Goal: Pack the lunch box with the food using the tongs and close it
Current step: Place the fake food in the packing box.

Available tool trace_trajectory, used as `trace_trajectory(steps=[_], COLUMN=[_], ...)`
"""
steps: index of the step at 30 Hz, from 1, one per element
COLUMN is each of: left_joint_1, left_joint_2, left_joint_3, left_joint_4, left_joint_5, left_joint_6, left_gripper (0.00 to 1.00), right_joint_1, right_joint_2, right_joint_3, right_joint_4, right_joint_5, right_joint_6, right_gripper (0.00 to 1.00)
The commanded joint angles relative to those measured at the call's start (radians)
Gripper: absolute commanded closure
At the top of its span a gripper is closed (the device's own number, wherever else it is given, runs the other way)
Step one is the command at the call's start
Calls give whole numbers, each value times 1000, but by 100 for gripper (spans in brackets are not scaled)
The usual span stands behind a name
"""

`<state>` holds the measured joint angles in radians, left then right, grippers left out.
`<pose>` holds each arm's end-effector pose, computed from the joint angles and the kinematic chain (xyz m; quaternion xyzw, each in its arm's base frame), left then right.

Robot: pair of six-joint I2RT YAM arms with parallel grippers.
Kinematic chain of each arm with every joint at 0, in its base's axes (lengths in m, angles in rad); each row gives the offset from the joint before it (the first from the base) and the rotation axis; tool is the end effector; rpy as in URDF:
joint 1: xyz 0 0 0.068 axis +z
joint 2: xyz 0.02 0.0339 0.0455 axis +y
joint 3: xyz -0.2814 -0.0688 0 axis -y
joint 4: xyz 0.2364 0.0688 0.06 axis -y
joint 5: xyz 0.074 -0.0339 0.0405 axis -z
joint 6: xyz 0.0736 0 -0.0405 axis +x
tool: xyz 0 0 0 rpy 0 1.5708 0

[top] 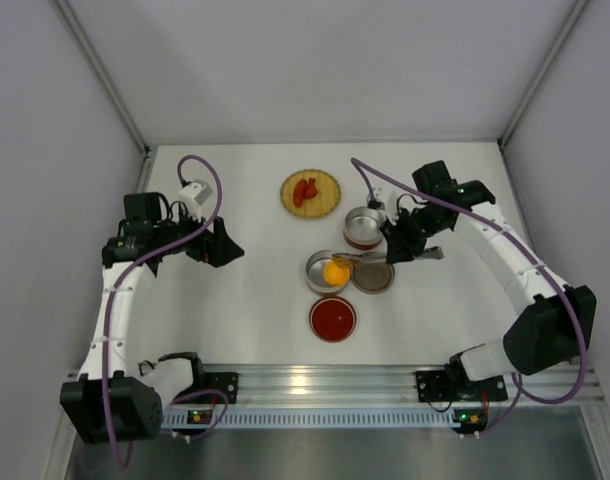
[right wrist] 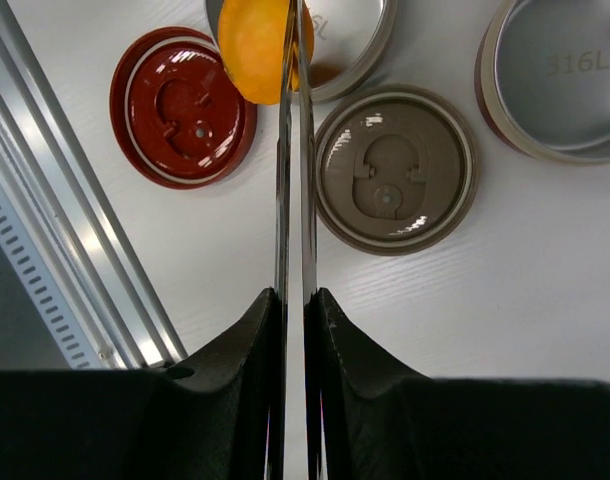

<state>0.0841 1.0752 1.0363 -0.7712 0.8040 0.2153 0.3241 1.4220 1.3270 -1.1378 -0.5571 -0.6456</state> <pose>0.2147 -0.0351 0.3212 0.2010 0.8432 -0.3083 0.3920 0.2384 0.1211 0.3003 -0.4826 0.8170 0.2417 0.2030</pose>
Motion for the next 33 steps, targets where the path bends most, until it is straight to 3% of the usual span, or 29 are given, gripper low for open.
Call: trace_trajectory(steps=[1,19,23,24,33], left_joint_1=[-1,0,-1,0,0], left_joint_2=[-21,-32,-34,-34,-35], left_joint_3=[15,-13,-16,-18,-12], left_joint_4=[1,-5,-10,-11,-14], left_joint_5=[31,8,3,1,3], left_joint_6=[9,50,59,59,61], left_gripper=[2,2,1,2,2], right_joint_1=[46,138,156,159,162], right_joint_2=[-23,46,37,34,28], right_joint_3=[-6,-26,-35,-35,52], right_joint_4=[122,214,210,210,184], right_joint_5=[14,86,92,94,98], right_joint_6=[32,81,80,83,129], right_gripper=[100,96,83,76,63])
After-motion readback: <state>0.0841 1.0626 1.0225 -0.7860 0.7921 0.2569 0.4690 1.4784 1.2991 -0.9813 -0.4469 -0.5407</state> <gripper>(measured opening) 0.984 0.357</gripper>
